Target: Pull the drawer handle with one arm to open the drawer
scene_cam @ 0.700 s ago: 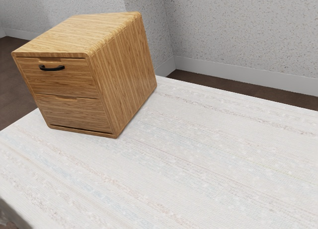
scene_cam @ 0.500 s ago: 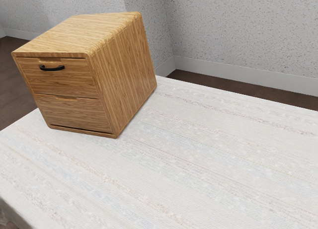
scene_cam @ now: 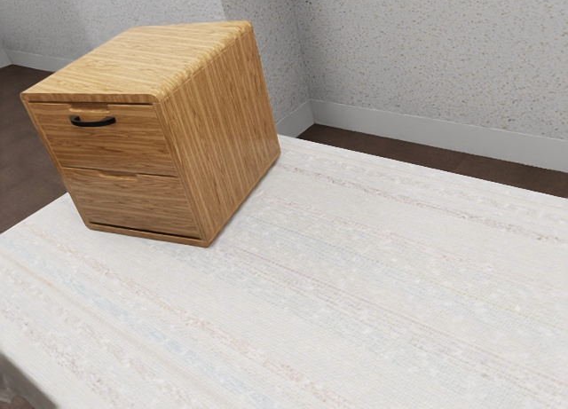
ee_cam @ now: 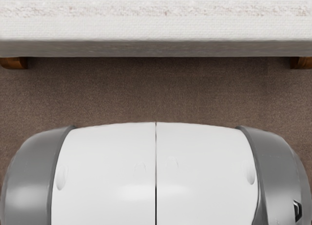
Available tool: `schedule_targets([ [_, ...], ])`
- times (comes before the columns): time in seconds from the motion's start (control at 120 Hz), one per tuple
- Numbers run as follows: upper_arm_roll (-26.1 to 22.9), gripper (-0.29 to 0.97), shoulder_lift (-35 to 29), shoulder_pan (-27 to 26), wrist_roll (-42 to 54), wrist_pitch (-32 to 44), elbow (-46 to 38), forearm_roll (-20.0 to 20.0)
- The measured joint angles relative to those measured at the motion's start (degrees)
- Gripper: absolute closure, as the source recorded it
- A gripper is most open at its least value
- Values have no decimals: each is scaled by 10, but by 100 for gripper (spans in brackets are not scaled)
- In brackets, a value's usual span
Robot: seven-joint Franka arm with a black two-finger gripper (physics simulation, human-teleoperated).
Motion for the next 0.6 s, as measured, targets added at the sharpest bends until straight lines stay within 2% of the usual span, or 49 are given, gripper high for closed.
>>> schedule_targets([
  [0.25,0,0,0,0,0,30,-29,0],
  [0.6,0,0,1,0,0,104,-118,0],
])
